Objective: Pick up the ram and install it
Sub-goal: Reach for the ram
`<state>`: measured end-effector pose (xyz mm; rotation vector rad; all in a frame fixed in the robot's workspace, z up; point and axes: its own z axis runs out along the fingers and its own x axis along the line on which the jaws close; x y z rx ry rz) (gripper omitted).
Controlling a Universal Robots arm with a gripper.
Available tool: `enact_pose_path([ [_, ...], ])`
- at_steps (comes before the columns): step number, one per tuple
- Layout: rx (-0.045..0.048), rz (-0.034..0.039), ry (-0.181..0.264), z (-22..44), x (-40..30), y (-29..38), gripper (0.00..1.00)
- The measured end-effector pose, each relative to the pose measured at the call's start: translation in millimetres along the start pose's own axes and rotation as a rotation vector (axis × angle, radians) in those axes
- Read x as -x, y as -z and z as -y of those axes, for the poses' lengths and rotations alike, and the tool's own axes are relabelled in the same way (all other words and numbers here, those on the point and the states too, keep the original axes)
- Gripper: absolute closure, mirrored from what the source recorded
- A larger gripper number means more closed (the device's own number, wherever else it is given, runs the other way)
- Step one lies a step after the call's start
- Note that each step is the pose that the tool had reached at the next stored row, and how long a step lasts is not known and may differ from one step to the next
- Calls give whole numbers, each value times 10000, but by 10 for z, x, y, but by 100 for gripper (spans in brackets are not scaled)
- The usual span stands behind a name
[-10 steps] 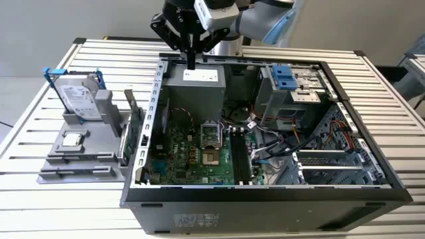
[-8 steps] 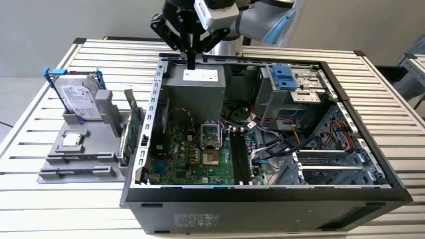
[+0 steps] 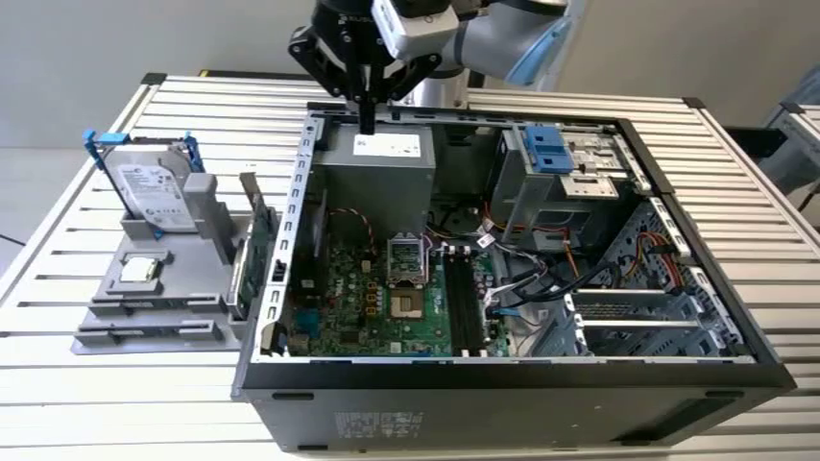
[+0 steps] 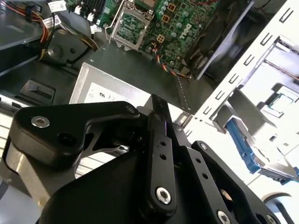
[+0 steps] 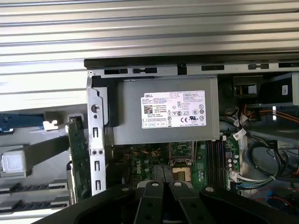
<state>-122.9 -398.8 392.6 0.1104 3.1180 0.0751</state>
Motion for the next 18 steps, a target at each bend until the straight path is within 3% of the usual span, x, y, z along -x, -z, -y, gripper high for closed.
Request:
enact_pose_path([
  [18,0,-2,40,6,-82,2,100],
])
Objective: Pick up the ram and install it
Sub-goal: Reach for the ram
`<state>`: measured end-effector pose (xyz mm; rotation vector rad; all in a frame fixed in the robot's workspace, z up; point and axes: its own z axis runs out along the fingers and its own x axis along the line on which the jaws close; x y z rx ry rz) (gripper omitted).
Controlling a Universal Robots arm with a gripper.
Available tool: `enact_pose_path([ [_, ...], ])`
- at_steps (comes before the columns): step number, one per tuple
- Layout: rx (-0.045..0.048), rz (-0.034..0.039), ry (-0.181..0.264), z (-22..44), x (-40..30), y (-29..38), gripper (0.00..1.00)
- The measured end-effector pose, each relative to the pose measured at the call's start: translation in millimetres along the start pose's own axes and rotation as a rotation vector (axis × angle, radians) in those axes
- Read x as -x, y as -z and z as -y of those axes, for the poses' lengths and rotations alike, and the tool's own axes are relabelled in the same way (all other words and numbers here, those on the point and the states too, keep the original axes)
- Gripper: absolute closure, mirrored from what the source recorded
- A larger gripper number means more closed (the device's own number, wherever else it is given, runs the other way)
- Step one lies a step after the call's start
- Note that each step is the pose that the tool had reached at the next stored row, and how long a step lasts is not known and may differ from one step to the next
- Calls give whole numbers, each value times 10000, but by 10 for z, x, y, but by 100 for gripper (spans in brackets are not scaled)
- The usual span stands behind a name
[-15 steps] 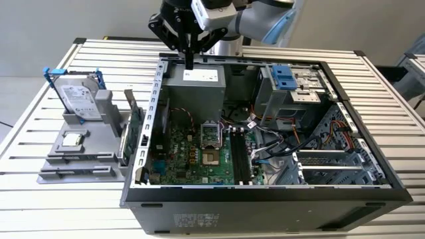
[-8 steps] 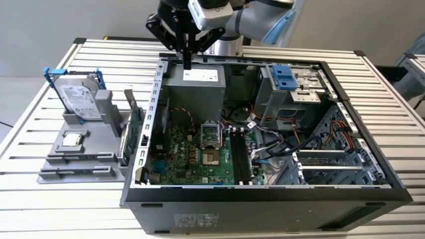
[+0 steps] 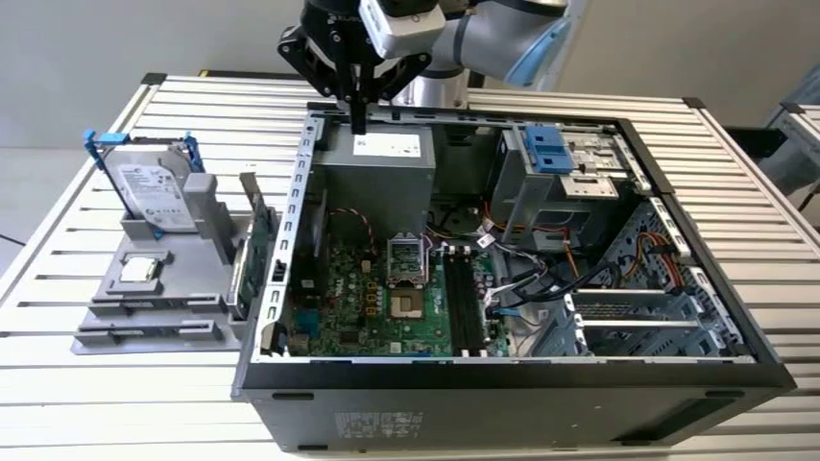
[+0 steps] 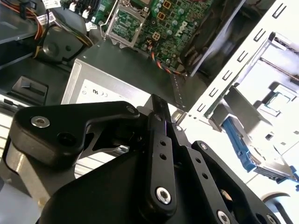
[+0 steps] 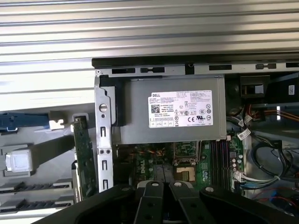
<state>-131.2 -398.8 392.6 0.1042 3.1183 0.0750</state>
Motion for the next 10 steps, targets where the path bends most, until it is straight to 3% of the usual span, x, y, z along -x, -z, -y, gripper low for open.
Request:
enact_pose_path([
  [10,1,-3,58,3,-41,1,100],
])
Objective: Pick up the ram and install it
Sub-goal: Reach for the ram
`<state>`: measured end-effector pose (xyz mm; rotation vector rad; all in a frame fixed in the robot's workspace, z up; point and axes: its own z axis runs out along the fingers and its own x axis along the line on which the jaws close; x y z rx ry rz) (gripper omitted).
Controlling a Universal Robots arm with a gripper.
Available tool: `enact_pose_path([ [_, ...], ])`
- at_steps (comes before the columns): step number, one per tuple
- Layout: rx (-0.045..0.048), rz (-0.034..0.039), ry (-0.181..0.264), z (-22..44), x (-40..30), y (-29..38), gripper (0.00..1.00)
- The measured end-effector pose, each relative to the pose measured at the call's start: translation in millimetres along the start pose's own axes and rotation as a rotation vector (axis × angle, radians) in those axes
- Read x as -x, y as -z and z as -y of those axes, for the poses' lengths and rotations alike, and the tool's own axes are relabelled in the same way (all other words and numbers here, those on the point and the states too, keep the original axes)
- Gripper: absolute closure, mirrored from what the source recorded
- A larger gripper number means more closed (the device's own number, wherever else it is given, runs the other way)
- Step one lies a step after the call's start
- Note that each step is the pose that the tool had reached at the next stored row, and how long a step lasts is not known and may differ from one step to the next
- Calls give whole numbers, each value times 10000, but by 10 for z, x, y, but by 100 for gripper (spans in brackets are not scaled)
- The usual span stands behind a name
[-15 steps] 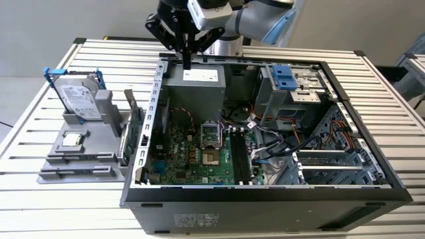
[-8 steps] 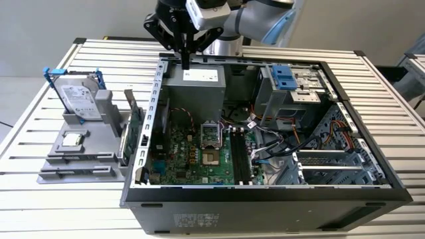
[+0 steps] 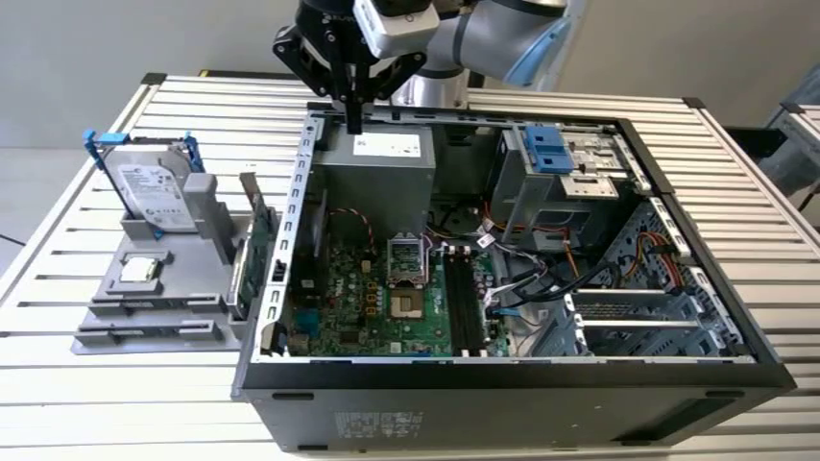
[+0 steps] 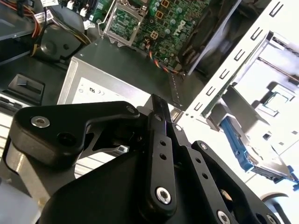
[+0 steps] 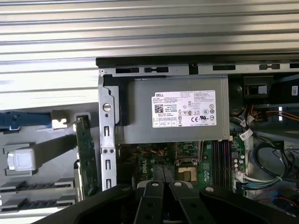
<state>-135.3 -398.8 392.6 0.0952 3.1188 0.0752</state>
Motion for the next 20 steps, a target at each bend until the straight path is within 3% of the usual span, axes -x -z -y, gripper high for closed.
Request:
enact_pose_path([
  [20,1,-1,29,4,-42,1,100],
])
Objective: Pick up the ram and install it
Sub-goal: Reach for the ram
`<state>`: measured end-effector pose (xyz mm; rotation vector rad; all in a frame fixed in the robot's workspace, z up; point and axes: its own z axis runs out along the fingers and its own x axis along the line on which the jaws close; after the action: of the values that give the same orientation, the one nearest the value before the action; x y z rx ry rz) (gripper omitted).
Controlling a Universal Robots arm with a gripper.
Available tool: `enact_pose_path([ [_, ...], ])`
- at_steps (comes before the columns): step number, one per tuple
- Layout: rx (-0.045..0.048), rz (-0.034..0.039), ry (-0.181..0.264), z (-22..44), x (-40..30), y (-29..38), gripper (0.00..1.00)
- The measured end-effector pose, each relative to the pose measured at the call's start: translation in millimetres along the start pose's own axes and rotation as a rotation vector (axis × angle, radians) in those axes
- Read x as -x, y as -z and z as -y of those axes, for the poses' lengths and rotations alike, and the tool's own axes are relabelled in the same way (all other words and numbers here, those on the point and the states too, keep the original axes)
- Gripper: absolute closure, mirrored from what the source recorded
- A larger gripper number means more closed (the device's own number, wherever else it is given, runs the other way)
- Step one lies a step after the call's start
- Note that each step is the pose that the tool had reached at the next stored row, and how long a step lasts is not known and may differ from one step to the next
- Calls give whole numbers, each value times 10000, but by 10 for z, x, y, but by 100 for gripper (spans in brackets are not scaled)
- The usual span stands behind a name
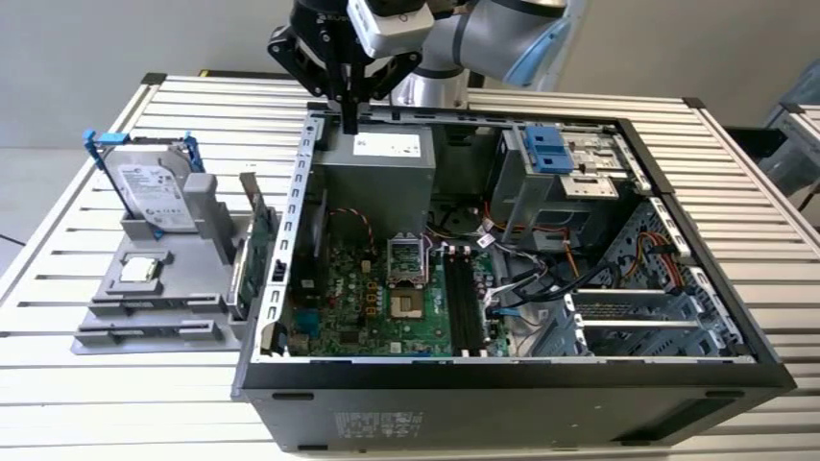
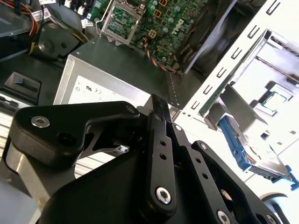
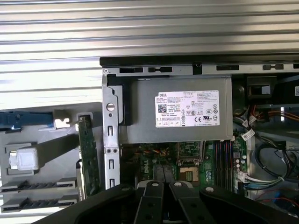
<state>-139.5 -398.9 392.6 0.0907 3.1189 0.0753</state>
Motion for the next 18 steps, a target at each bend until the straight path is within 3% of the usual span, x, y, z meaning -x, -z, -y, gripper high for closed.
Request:
enact_pose_path([
  [18,-1,-1,1,13,-226,5,100],
])
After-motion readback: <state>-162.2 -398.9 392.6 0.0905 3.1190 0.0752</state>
